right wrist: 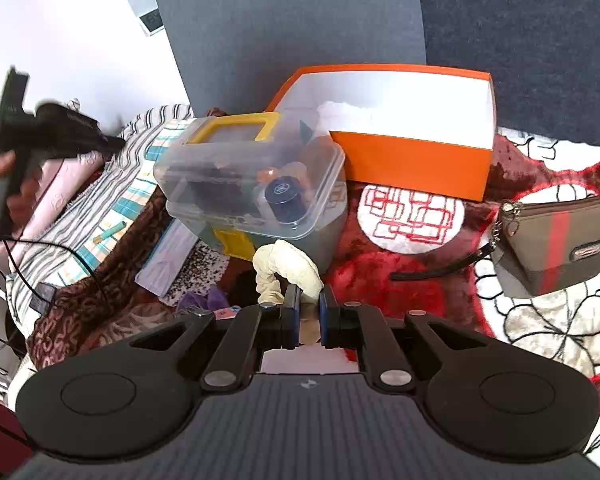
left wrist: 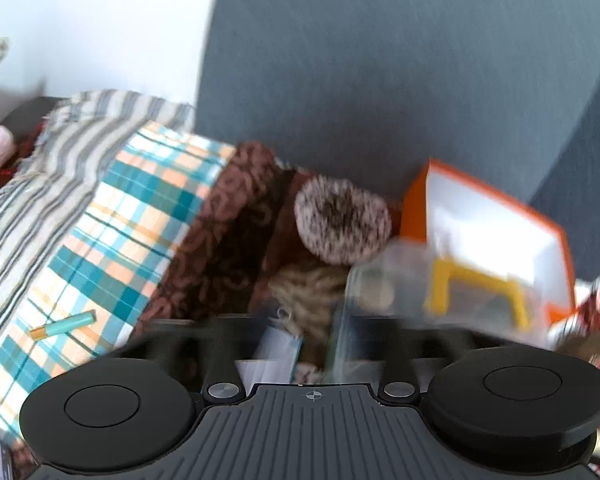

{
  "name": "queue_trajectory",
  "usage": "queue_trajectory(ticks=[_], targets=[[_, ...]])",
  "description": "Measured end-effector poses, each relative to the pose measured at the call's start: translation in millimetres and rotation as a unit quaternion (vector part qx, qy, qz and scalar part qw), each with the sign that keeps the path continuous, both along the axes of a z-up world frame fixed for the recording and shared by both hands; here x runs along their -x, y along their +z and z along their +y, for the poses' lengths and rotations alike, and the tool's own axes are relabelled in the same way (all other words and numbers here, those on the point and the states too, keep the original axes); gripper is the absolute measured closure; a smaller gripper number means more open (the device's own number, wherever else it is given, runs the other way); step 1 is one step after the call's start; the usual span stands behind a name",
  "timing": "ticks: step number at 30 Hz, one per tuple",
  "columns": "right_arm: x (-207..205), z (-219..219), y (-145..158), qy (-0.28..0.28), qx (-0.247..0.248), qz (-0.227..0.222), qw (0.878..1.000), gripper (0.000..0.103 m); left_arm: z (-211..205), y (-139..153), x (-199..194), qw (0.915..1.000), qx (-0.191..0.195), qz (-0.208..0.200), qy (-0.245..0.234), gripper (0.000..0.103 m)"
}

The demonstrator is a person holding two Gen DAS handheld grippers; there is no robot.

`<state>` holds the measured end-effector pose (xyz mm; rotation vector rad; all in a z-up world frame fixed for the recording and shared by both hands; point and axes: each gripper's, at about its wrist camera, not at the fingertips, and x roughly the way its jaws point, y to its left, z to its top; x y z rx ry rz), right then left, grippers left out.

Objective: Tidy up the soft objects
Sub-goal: 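Carry mask and scrunchie to the orange box and release both inside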

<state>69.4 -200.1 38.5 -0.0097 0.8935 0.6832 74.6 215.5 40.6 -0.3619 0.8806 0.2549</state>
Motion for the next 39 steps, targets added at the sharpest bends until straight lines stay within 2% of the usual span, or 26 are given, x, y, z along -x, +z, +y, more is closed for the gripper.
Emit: queue_trajectory(ticks=[2,4,8,10,13,16,20,22,27,29,30,31,33,39], targets=[[2,1,-5,-0.002,0.004,0.011,1.0,0.09,-1,-29,2,0.9992,-0.019,0.033,0.014,0.0],[4,1,-9,-0.003,0.011,0.021,1.0,0.09,-4,-62,2,0.9981,-0.019,0.058,0.002,0.0],[7,-1,-12,-0.011,0.029,0.036,0.999,0.09,-11,-131,-2,0.9909,-0.032,0.131,-0.008,0.0],[7,-2,-12,-0.015,0.037,0.04,0.998,0.09,-10,-155,-3,0.9871,-0.033,0.156,-0.009,0.0],[6,-3,-12,-0.022,0.045,0.043,0.998,0.09,-5,-177,-5,0.9844,-0.03,0.173,-0.011,0.0],[4,-3,-12,-0.029,0.049,0.046,0.997,0.09,-6,-181,-11,0.9856,-0.035,0.164,-0.024,0.0],[1,4,-9,-0.025,0.054,0.041,0.997,0.09,-6,-182,-15,0.9845,-0.065,0.16,-0.031,0.0],[0,8,-7,-0.024,0.053,0.036,0.998,0.09,4,-180,-10,0.9877,-0.054,0.145,-0.023,0.0],[-3,13,-9,-0.029,0.05,0.037,0.998,0.09,16,-174,-5,0.9884,-0.064,0.136,-0.019,0.0],[-3,15,-10,-0.03,0.049,0.038,0.998,0.09,21,-171,-2,0.9882,-0.065,0.138,-0.01,0.029],[-3,16,-9,-0.03,0.049,0.037,0.998,0.09,25,-171,-2,0.988,-0.065,0.14,-0.005,0.038],[-4,17,-8,-0.03,0.047,0.035,0.998,0.09,29,-169,1,0.9882,-0.062,0.14,-0.001,0.042],[-4,19,-6,-0.032,0.044,0.031,0.998,0.09,34,-165,4,0.9889,-0.057,0.137,0.008,0.046],[-5,18,0,-0.041,0.037,0.02,0.998,0.09,42,-137,11,0.9925,-0.06,0.104,0.023,0.046]])
